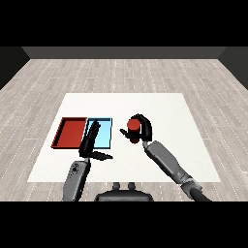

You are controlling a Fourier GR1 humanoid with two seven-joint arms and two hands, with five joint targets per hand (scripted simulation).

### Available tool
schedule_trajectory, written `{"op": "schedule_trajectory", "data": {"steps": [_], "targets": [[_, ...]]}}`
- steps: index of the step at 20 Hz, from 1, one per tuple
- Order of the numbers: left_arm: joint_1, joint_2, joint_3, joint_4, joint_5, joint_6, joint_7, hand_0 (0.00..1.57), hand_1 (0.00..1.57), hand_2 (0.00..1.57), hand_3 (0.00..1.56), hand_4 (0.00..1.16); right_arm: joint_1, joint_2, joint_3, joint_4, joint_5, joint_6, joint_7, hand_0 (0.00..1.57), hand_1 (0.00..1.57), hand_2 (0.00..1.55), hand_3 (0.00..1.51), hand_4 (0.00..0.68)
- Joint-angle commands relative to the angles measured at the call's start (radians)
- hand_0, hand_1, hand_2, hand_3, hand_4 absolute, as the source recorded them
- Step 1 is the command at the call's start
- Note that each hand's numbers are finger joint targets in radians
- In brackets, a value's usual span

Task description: Pick the red can and put it in the red box

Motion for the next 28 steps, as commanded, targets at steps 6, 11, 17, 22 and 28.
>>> {"op": "schedule_trajectory", "data": {"steps": [6,11,17,22,28], "targets": [[-0.039,0.013,-0.055,-0.081,-0.002,0.008,0.135,0.00,0.00,0.00,0.00,0.00,0.055,-0.025,-0.061,-0.231,0.124,0.017,0.098,1.57,1.57,1.46,1.40,0.636],[-0.031,-0.005,-0.161,0.002,0.057,0.051,0.078,0.00,0.00,0.00,0.00,0.00,0.099,0.001,-0.041,-0.284,0.211,0.020,0.099,1.57,1.57,1.48,1.43,0.656],[-0.054,-0.005,-0.225,0.002,0.060,0.114,0.126,0.00,0.00,0.00,0.00,0.00,0.116,0.093,-0.065,-0.276,0.298,0.050,0.092,1.57,1.57,1.48,1.42,0.650],[-0.119,-0.006,-0.299,0.142,0.084,0.177,0.098,0.00,0.00,0.00,0.00,0.00,0.142,0.085,-0.106,-0.307,0.340,0.105,0.156,1.57,1.57,1.48,1.41,0.655],[-0.142,-0.006,-0.314,0.142,0.134,0.189,0.143,0.00,0.00,0.00,0.00,0.00,0.126,0.160,-0.178,-0.233,0.349,0.205,0.108,1.57,1.57,1.48,1.42,0.654]]}}
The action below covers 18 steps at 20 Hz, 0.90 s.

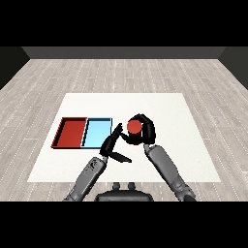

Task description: Pick the red can and put it in the red box

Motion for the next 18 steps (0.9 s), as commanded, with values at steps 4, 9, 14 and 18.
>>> {"op": "schedule_trajectory", "data": {"steps": [4,9,14,18], "targets": [[-0.033,0.000,-0.048,0.039,0.078,0.023,0.016,0.00,0.00,0.00,0.00,0.00,0.064,0.053,-0.004,-0.029,0.048,0.079,-0.020,1.57,1.57,1.48,1.41,0.644],[-0.082,0.000,-0.031,0.141,0.124,-0.002,-0.057,0.00,0.00,0.00,0.00,0.00,0.080,0.090,0.014,-0.076,0.101,0.057,0.020,1.57,1.57,1.48,1.41,0.634],[-0.118,0.000,-0.033,0.079,0.123,0.034,0.044,0.00,0.00,0.00,0.00,0.00,0.093,0.077,0.008,-0.080,0.103,0.100,-0.009,1.57,1.57,1.48,1.41,0.623],[-0.156,0.000,-0.054,0.203,0.161,0.006,-0.090,0.00,0.00,0.00,0.00,0.00,-0.020,0.092,0.077,-0.036,0.086,-0.020,0.039,1.57,1.57,1.48,1.41,0.657]]}}
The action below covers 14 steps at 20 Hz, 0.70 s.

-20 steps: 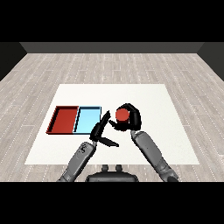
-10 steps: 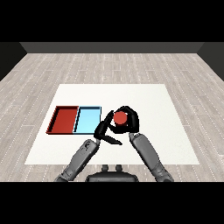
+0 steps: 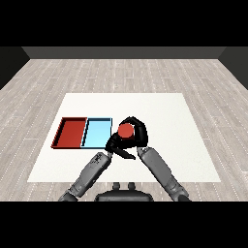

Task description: Pick the red can and put it in the red box

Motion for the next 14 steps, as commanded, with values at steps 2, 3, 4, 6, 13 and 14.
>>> {"op": "schedule_trajectory", "data": {"steps": [2,3,4,6,13,14], "targets": [[-0.072,0.000,0.011,0.038,0.021,0.018,-0.019,0.00,0.00,0.00,0.00,0.00,0.018,0.005,0.009,-0.086,0.042,0.003,0.061,1.57,1.57,1.49,1.41,0.651],[-0.004,0.000,0.042,0.007,-0.006,-0.030,-0.003,0.00,0.00,0.00,0.00,0.00,0.013,0.005,0.079,-0.036,0.030,-0.047,0.045,1.57,1.57,1.48,1.41,0.650],[-0.115,0.000,-0.064,0.107,0.057,0.081,-0.071,0.00,0.00,0.00,0.00,0.00,-0.006,0.005,0.035,-0.082,0.047,-0.044,0.108,1.57,1.57,1.48,1.41,0.649],[-0.069,0.000,-0.017,-0.012,0.016,0.041,0.031,0.00,0.00,0.00,0.00,0.00,-0.069,0.005,0.089,0.014,-0.022,-0.101,0.023,1.57,1.57,1.48,1.41,0.654],[0.027,0.000,0.011,-0.008,0.042,0.259,-0.049,1.57,1.57,1.57,1.56,1.13,-0.088,0.005,0.022,0.041,-0.047,-0.032,0.017,1.57,1.57,1.47,1.40,0.625],[-0.001,0.000,-0.053,-0.010,0.041,0.326,-0.020,1.57,1.57,1.57,1.54,1.12,-0.014,0.005,0.061,0.007,-0.051,-0.021,-0.017,1.57,1.57,1.47,1.40,0.624]]}}
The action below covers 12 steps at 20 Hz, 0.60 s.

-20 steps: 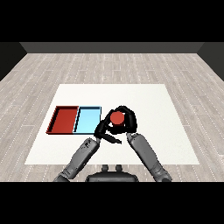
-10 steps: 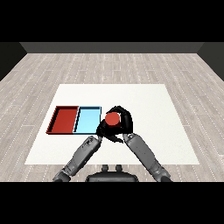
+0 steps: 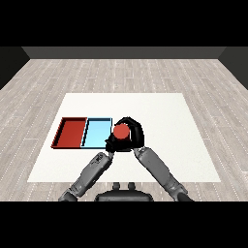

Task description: Pick the red can and put it in the red box

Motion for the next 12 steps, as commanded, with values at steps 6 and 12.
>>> {"op": "schedule_trajectory", "data": {"steps": [6,12], "targets": [[-0.057,-0.002,0.015,0.039,0.055,0.071,0.024,1.57,1.57,1.57,1.50,1.12,0.097,0.002,0.023,-0.090,0.040,0.012,0.014,1.57,1.57,1.47,1.40,0.632],[-0.090,-0.002,-0.083,0.051,0.083,0.211,0.010,1.57,1.57,1.57,1.49,1.13,0.034,0.001,-0.036,0.013,-0.026,0.033,-0.074,1.57,1.57,1.46,1.40,0.637]]}}
